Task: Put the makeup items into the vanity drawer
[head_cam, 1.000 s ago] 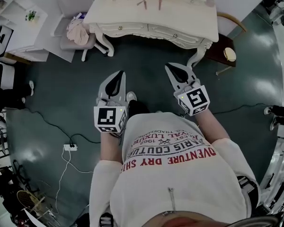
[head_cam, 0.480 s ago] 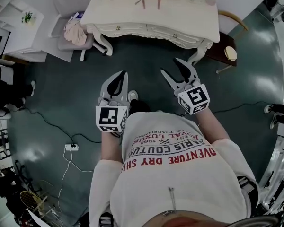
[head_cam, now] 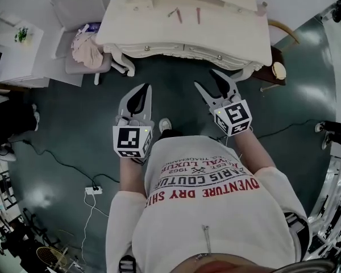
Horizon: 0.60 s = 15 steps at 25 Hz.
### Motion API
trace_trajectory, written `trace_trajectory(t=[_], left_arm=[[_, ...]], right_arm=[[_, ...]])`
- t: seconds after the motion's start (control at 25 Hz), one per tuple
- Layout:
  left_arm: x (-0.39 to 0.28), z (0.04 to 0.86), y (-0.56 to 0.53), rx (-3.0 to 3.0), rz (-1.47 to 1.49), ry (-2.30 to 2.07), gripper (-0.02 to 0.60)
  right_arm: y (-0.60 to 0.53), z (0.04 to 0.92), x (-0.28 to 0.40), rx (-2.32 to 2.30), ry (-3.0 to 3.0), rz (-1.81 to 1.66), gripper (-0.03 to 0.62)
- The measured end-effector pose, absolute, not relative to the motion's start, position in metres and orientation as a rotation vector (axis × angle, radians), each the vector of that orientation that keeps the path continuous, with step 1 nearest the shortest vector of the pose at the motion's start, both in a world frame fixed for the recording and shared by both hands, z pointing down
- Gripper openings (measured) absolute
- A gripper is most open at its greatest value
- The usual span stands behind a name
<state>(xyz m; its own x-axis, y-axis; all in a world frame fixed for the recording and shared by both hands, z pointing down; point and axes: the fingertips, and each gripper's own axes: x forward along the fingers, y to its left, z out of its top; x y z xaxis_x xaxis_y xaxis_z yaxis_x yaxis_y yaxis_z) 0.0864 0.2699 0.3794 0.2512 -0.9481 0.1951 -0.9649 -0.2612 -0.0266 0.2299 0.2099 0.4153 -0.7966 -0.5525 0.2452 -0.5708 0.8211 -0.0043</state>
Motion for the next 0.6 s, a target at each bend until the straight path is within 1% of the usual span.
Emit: trace_trajectory(t=[0.36,0.6], left_arm=[[-0.013,0.388,0.205,2.453,0.304,-1.756,0.011],[-0.048,0.399,0.171,2.439,0.301,-1.736,0.011]], right_arm=[[0.139,0.433,0.144,1.001,-2.695,0.217,0.214],[0.096,0.440,0.112,1.028,-2.661,0.233,0.214]])
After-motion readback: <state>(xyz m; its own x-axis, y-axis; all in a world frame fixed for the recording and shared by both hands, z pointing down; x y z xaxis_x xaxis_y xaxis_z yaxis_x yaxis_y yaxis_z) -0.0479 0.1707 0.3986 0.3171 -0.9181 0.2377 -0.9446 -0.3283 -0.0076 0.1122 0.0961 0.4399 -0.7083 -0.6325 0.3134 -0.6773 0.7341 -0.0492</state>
